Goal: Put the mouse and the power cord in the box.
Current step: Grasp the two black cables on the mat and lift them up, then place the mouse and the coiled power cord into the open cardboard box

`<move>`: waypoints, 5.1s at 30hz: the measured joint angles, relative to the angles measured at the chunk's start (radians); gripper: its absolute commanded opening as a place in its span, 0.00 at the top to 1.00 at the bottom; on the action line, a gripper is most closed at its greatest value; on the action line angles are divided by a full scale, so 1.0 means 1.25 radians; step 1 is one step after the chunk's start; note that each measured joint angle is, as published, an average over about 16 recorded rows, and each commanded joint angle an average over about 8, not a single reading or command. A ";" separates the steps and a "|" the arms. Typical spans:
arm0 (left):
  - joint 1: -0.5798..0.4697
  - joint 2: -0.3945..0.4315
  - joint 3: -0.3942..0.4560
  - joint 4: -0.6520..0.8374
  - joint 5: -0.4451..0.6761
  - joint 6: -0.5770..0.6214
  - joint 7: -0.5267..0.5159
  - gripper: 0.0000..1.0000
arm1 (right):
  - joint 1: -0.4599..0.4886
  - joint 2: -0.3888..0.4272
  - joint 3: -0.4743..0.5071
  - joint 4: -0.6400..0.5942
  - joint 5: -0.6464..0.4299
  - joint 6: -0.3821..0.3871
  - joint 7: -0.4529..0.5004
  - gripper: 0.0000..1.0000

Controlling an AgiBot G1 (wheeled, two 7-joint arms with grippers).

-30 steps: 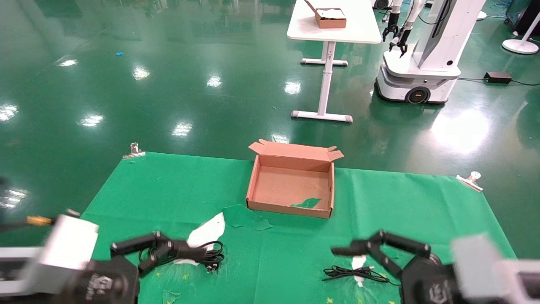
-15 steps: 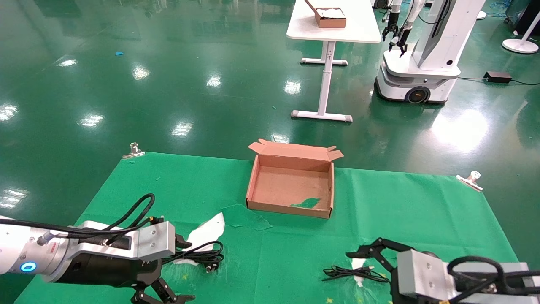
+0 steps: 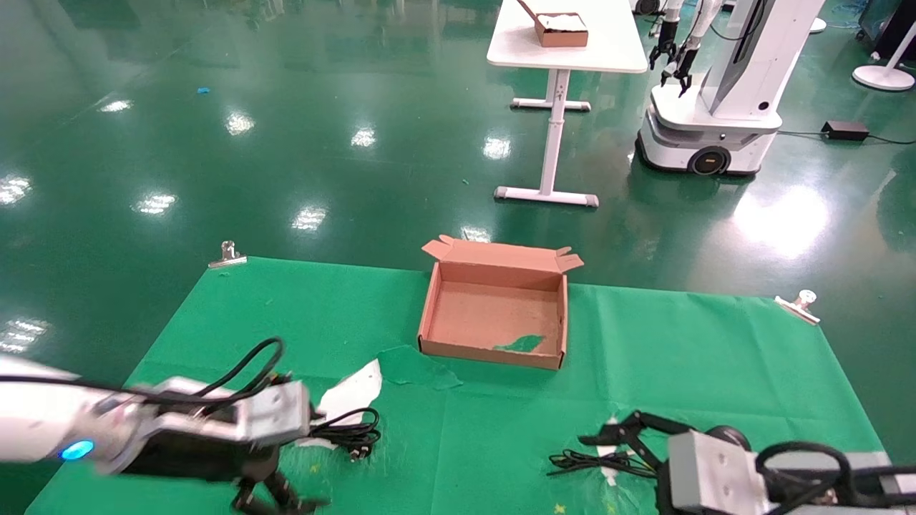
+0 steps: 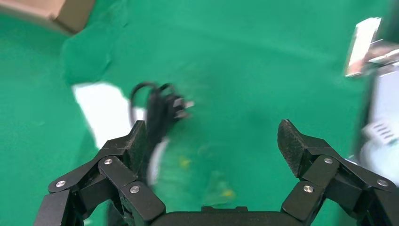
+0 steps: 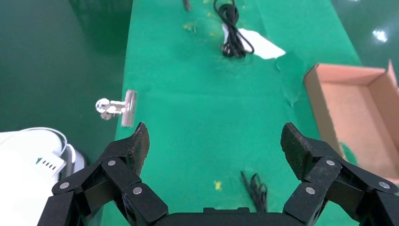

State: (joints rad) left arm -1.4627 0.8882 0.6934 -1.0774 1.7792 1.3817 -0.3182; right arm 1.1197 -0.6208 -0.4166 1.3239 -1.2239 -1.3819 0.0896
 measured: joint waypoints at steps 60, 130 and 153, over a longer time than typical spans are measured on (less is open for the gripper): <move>-0.151 0.313 0.114 0.551 0.269 -0.241 0.151 0.47 | 0.286 -0.373 -0.219 -0.562 -0.537 0.146 -0.194 0.18; -0.228 0.360 0.048 0.477 0.093 -0.295 0.273 1.00 | 0.422 -0.310 -0.139 -0.639 -0.468 0.206 -0.274 1.00; -0.217 0.387 0.327 0.359 -0.190 -0.508 0.432 0.00 | 0.559 -0.281 -0.109 -0.841 -0.454 0.240 -0.413 1.00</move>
State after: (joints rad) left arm -1.7340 1.3723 1.1022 -0.6288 1.5417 0.7467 0.2219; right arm 1.8187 -0.9715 -0.5531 0.2725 -1.7912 -1.0817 -0.4262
